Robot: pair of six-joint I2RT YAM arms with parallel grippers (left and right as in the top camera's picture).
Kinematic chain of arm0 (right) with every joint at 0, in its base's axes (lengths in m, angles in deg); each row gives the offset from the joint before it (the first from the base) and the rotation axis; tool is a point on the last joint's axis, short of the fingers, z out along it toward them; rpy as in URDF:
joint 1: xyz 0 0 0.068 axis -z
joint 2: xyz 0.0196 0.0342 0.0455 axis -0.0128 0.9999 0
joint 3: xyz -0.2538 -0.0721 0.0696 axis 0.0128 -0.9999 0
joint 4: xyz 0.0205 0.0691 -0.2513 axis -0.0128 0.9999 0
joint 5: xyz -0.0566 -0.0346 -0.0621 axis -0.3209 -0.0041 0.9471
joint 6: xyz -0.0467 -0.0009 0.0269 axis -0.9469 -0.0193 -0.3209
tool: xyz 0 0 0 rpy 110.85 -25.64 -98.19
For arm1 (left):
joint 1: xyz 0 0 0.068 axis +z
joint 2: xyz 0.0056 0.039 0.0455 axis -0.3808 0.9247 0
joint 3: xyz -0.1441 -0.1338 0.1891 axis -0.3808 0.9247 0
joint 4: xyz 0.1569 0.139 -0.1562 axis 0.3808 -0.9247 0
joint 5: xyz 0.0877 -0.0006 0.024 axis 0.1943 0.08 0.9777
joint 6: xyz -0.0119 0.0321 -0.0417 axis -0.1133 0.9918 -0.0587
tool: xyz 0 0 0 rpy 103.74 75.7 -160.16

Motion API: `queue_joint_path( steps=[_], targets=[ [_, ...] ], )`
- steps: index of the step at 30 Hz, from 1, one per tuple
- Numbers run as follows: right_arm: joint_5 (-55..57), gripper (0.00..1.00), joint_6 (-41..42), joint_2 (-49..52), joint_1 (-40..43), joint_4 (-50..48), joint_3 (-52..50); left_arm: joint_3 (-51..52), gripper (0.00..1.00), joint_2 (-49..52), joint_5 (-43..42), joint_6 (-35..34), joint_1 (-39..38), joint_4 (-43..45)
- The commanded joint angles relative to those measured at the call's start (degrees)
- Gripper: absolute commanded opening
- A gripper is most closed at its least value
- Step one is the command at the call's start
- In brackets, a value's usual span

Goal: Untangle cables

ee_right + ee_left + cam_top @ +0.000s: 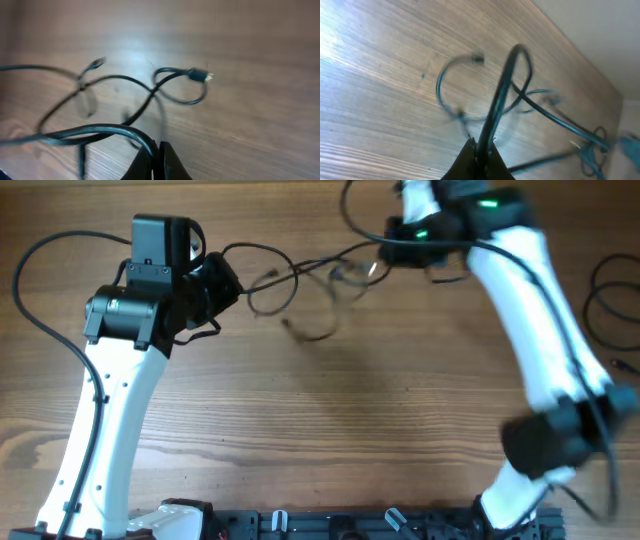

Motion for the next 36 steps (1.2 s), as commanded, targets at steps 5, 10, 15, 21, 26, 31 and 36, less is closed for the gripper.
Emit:
queue_joint_path(
  steps=[5,10,15,21,26,31,36],
  targets=[
    [31.10,0.04,6.45,-4.46,8.11,5.77,0.02,0.15,0.04,-0.55,9.73,-0.50,6.12,-3.50],
    [26.32,0.04,6.97,-3.61,7.98,4.83,-14.43,0.33,0.04,-0.52,6.60,-0.52,6.05,-3.45],
    [8.09,0.34,-6.23,-3.61,7.98,3.52,-23.10,0.35,0.04,2.64,3.15,-0.50,4.50,-3.41],
    [-4.15,0.64,-18.99,-3.67,4.11,4.42,-21.16,0.35,0.04,6.71,1.11,-0.42,2.54,-2.99],
    [-5.07,0.89,-23.93,-3.67,-2.27,5.14,-14.36,0.35,0.04,6.86,-0.90,-0.04,2.56,-1.86],
    [-8.94,0.94,-23.87,-3.50,-5.42,-6.62,-13.46,0.35,0.04,6.84,-15.26,4.70,2.49,2.64],
    [-8.50,0.93,-23.93,2.86,-8.41,-25.51,-14.23,0.35,0.04,6.86,-13.20,4.22,2.78,-0.74]
  ],
)
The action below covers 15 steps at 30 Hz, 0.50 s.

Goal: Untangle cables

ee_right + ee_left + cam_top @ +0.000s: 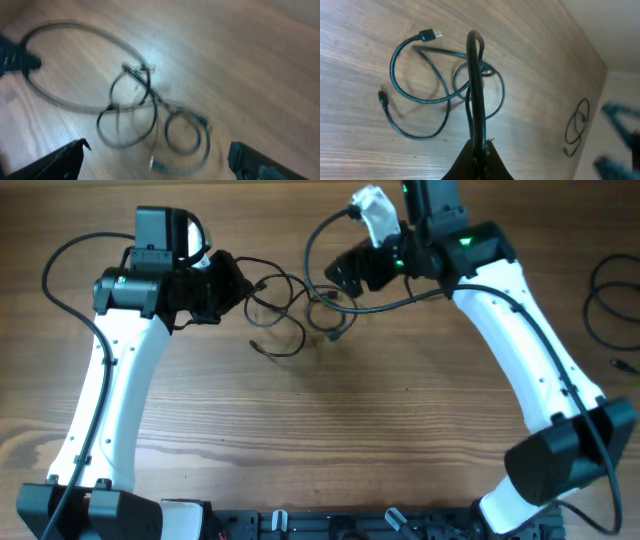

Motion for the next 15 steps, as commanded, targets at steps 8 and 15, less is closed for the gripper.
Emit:
queue_joint_path(
  steps=[8,15],
  targets=[
    [-5.88,0.85,-5.64,17.55,-7.89,-12.31,0.04,3.45,0.04,1.11,15.52,-5.01,-0.02,-7.26],
    [-4.11,0.66,-3.56,19.45,-11.17,-16.59,-0.72,5.57,0.04,4.66,15.47,-5.01,0.00,-6.84]
  ],
)
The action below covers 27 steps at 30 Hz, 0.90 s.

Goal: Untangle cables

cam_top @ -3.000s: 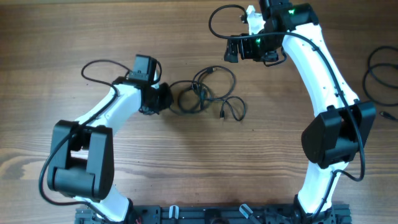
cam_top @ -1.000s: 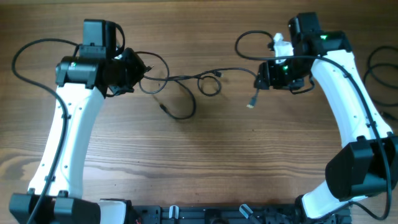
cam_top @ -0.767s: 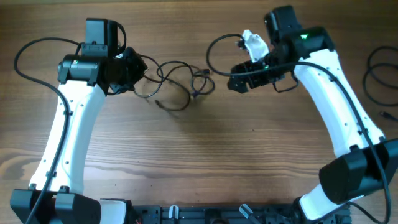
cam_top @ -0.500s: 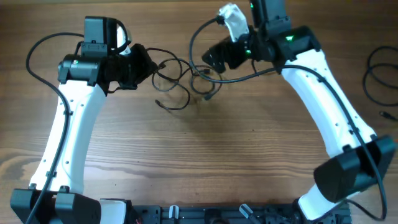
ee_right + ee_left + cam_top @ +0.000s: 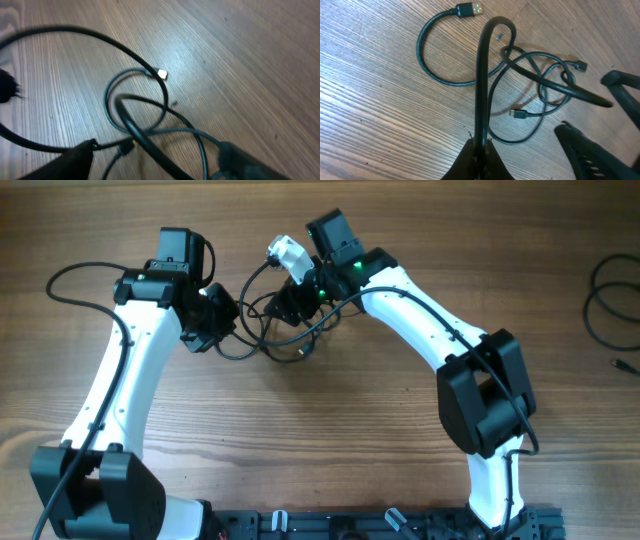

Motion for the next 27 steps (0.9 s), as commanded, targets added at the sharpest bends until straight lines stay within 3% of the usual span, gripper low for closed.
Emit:
queue_joint_path(
  steps=[1,3,6,10,15,17,19,23,27],
  targets=[
    [2.45,0.59,4.09,1.01,0.00,-3.80,-0.85,0.37,0.04,0.24,0.94,-0.79,0.00,0.37],
    [3.87,0.47,8.70,1.01,0.07,-6.12,-0.87,0.37,0.04,0.24,0.94,-0.79,-0.02,0.37],
    [3.87,0.30,8.87,1.01,-0.04,-6.32,-0.87,0.37,0.04,0.24,0.94,-0.79,-0.02,0.39],
    [4.52,0.32,8.61,1.03,-0.04,-5.44,-2.93,0.37,0.04,0.24,0.94,-0.79,0.00,0.39],
    [4.48,0.32,10.73,1.03,-0.33,-12.66,-5.38,0.37,0.04,0.24,0.94,-0.79,-0.02,0.63],
    [4.52,0.04,12.70,1.03,-0.24,-14.56,-5.35,0.37,0.04,0.24,0.94,-0.79,-0.02,0.61],
    [4.76,0.04,17.07,-0.50,1.01,-13.99,-4.92,0.37,0.04,0.24,0.94,-0.79,-0.11,0.63],
    [9.16,0.04,19.50,-12.28,5.51,-10.47,-2.14,0.37,0.04,0.26,0.96,-0.79,-0.11,0.79],
    [22.08,0.04,25.53,-35.15,15.67,-9.11,-1.90,0.37,0.04,0.26,2.16,-0.76,-0.11,0.81]
  ],
)
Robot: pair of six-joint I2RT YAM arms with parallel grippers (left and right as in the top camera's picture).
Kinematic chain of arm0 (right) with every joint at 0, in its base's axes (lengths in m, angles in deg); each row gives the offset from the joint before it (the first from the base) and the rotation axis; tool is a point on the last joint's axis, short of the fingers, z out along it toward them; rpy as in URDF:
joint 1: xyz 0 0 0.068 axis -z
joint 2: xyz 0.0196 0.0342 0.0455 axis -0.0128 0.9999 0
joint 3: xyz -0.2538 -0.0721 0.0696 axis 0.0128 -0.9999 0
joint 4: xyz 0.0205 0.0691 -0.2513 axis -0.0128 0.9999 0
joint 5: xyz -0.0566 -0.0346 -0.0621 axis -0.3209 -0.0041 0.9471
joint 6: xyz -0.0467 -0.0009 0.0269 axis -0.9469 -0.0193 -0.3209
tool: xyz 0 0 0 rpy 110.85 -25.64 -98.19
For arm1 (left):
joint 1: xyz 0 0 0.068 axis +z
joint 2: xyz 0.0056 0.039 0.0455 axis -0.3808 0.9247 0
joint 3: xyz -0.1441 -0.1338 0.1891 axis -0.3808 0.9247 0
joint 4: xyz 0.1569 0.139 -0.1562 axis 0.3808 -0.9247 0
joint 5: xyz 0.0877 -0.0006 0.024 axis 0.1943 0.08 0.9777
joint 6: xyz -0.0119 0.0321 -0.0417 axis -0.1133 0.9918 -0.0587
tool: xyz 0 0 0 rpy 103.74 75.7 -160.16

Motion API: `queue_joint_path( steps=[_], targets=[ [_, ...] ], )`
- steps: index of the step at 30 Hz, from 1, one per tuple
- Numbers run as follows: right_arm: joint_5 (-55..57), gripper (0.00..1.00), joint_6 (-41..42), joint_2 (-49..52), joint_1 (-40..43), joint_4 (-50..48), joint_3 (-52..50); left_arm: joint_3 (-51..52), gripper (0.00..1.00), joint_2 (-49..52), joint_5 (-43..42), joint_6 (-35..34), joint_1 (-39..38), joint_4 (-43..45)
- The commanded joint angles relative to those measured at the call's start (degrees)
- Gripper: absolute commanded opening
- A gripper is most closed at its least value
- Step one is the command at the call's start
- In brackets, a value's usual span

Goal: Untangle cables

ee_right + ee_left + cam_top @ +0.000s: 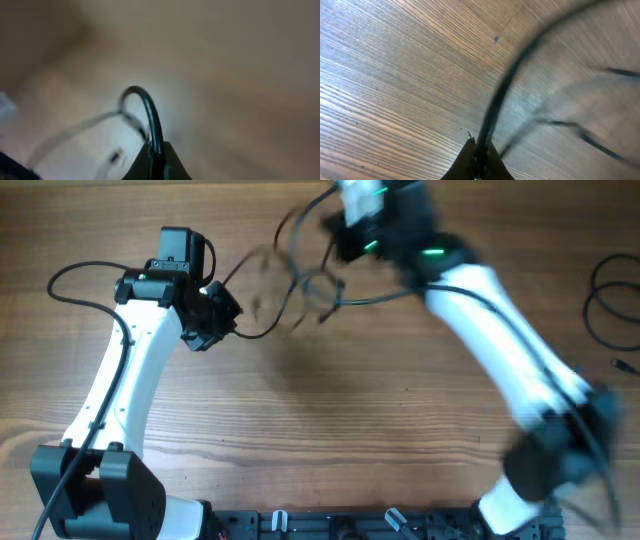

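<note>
Thin black cables [262, 328] hang in a blurred tangle between my two grippers near the table's far edge. At the tangle's left end, my left gripper [222, 310] is shut on one cable; in the left wrist view that cable [507, 80] rises from the left gripper [480, 152] toward the upper right. My right gripper [338, 240], motion-blurred, is at the far side, right of the tangle. In the right wrist view the right gripper [156, 151] is shut on a cable loop [149, 107]. A small plug [116, 156] dangles below it.
Another coiled black cable [606, 300] lies at the table's right edge. The left arm's own lead [70, 272] loops out at the far left. The arm bases and a black rail [350, 525] line the near edge.
My right gripper was open, low over the tangle beside the left gripper; now it is shut on a cable and farther right and back. The tangle is stretched out. The left gripper stayed put.
First both grippers were shut on cables and held them stretched apart. Then the right gripper was open and the tangle lay slack on the table, the left still holding. Then the right gripper stood open at the tangle. Now it grips a cable, pulled away.
</note>
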Motion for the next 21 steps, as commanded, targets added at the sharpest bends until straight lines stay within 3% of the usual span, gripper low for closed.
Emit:
queue_joint_path(
  steps=[1,3,7,10,16,19,21],
  targets=[
    [10.88,0.04,7.19,-17.25,7.93,1.60,2.73,0.37,0.04,0.17,3.26,-0.57,-0.11,-0.11],
    [15.69,0.04,10.03,-24.79,15.50,4.90,2.73,0.37,0.04,0.17,4.96,-0.55,-0.09,-0.09],
    [16.81,0.04,12.00,-28.96,28.04,10.47,2.73,0.39,0.04,0.61,15.15,-0.57,-0.07,-0.11],
    [15.72,0.04,13.44,-28.30,34.01,15.02,2.73,0.44,0.04,2.10,19.85,-0.57,-0.04,-0.31],
    [15.45,0.04,13.05,-23.93,37.24,17.73,2.73,0.48,0.04,6.49,20.70,-0.55,-0.04,-0.37],
    [16.00,0.04,15.76,-21.42,44.33,17.73,2.71,0.48,0.04,8.04,22.18,-0.57,0.00,-0.96],
    [9.94,0.04,15.76,-19.61,48.74,17.88,2.71,0.48,0.04,8.26,22.18,-0.57,0.00,-0.55]
  ],
)
